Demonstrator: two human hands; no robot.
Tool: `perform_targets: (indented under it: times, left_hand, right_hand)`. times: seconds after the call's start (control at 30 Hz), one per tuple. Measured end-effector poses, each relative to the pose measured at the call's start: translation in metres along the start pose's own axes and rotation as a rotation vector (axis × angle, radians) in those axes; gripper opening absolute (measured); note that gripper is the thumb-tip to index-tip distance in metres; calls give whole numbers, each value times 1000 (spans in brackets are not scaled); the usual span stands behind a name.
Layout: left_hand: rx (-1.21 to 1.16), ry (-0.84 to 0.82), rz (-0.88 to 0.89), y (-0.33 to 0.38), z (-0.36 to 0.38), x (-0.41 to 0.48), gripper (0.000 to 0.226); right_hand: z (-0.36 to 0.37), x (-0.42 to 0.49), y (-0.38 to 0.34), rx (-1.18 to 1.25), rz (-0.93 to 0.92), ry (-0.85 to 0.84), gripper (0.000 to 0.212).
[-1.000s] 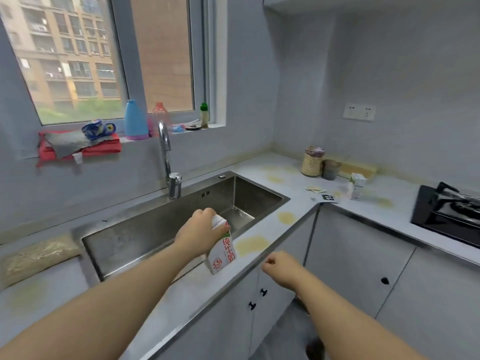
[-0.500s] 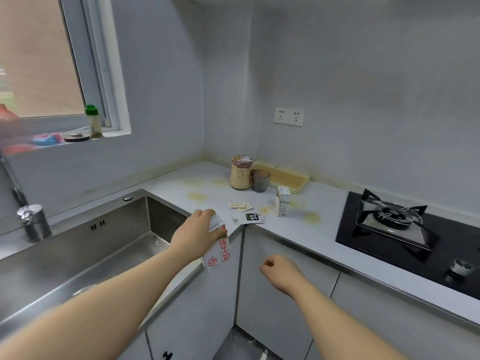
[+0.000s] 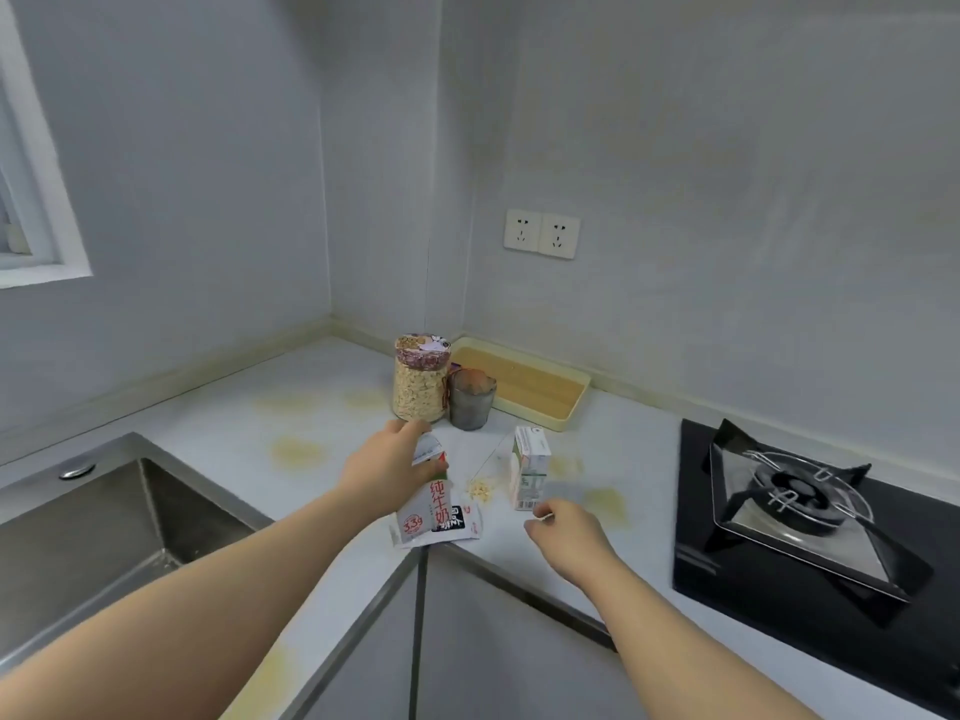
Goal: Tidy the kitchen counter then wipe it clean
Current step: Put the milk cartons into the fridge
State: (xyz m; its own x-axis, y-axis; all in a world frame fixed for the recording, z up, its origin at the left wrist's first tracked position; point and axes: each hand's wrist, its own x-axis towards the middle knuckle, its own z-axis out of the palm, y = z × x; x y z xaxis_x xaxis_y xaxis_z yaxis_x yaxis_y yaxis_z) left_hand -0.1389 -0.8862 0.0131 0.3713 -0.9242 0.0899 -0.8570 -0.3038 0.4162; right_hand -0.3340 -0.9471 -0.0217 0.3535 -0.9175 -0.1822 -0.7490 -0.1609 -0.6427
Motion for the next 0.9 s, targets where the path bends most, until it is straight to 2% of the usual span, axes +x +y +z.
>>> perform_targets:
  times: [0.17,0.27,0.4,0.47,0.63,0.77,0.9]
  left_hand:
    - [3,-50,66,-1,11,84,56]
    - [31,-68,107,1,20,120,59]
    - [24,-89,128,1,31,153,59]
    - [32,-96,124,1,36,162,58]
    - [142,-157,142,3,49,183,58]
    - [211,-270,146,1,58,191,59]
    - [199,-335,175,2,65,197,61]
  right_hand:
    - [-10,83,-22,-59,14,196,48]
    - [-9,117,-27,-87,85,161,60]
    - [-3,148,-25,14,169,48,74]
    - [-2,158,-23,17,199,-1,74]
    - [-8,173,-18,14,165,-57,56]
    - [-15,181,-10,6,118,-74,60]
    - [-16,186,-7,-141,91,-48,61]
